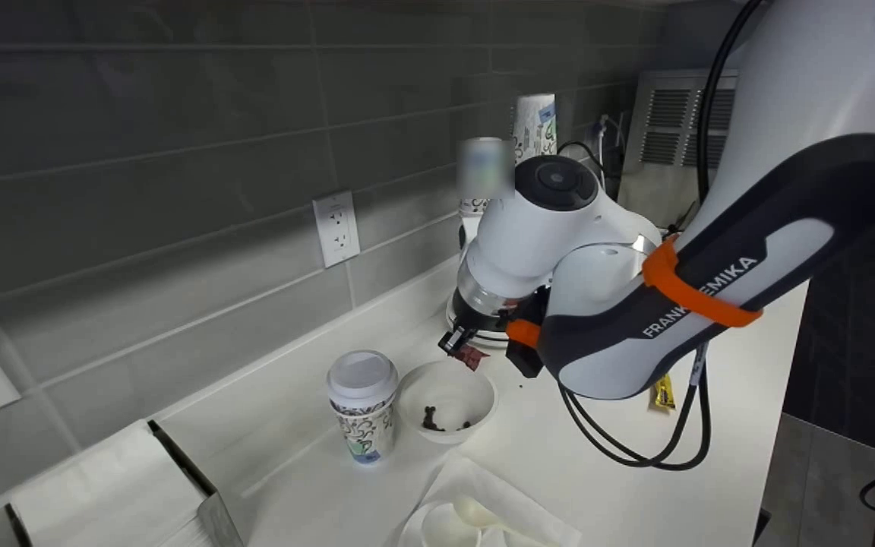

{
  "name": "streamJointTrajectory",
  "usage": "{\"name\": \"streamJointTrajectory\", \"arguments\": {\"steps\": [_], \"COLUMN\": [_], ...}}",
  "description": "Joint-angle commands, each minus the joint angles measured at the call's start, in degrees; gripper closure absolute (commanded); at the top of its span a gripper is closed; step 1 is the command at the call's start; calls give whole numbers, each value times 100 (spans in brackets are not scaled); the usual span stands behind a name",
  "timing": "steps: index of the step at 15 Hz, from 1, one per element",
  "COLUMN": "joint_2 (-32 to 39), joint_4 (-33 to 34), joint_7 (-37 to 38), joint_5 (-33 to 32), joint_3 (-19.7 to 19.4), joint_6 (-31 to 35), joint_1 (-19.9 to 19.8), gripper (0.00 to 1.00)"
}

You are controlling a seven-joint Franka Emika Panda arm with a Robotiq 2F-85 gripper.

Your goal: Take the three yellow packets out of the white bowl

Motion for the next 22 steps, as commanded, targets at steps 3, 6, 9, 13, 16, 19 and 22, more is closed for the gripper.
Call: {"name": "streamJointTrajectory", "arguments": {"steps": [3, 6, 9, 13, 16, 19, 22], "joint_2": [1068, 1567, 2207, 2738, 2236, 1757, 2514], "joint_4": [339, 463, 635, 868, 909, 889, 962], "joint_7": [459, 628, 769, 632, 305, 16, 310], "joint_5": [21, -9, -78, -159, -102, -46, -182], "joint_3": [-771, -954, -1159, -1210, -862, -580, -1001], "joint_6": [-691, -998, -1298, -1372, -1310, -1151, -1302], "joint_1": [1061, 1444, 1782, 1944, 1703, 1484, 1749], "gripper": [100, 100, 100, 100, 100, 100, 100]}}
